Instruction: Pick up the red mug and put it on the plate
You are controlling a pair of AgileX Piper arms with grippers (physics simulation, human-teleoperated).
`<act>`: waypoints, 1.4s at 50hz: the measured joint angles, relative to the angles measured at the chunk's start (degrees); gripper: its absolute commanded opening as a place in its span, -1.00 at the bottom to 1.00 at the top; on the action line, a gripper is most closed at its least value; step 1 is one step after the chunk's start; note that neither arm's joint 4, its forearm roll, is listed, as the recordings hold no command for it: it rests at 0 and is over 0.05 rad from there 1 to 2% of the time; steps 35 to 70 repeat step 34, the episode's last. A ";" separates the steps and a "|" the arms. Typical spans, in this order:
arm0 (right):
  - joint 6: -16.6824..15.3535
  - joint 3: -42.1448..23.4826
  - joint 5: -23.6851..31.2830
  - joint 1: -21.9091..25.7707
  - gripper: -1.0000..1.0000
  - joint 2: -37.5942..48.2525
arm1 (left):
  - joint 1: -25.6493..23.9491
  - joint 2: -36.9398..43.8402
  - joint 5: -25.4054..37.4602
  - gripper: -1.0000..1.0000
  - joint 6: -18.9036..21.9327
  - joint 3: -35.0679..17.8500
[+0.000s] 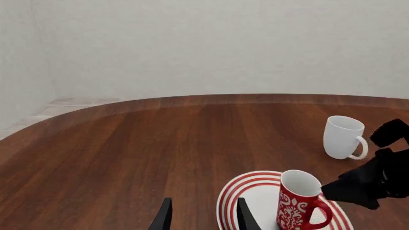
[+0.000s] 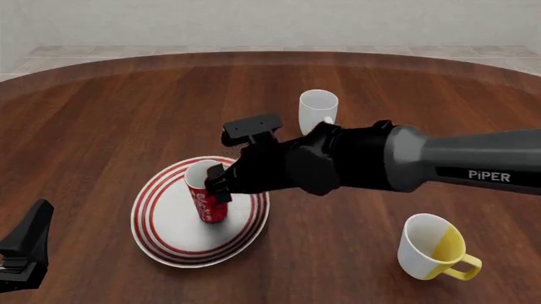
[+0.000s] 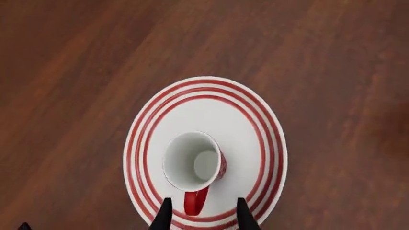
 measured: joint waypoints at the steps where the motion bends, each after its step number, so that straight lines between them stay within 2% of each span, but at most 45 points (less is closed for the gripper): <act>1: -0.25 0.23 0.29 -0.09 1.00 -0.79 | 0.00 0.00 0.00 1.00 0.00 0.00; 34: -8.12 11.05 10.98 -6.56 1.00 -31.78 | 0.00 0.00 0.00 1.00 0.00 0.00; 70: -8.12 11.05 10.98 -6.56 1.00 -31.78 | 0.00 0.00 0.00 1.00 0.00 0.00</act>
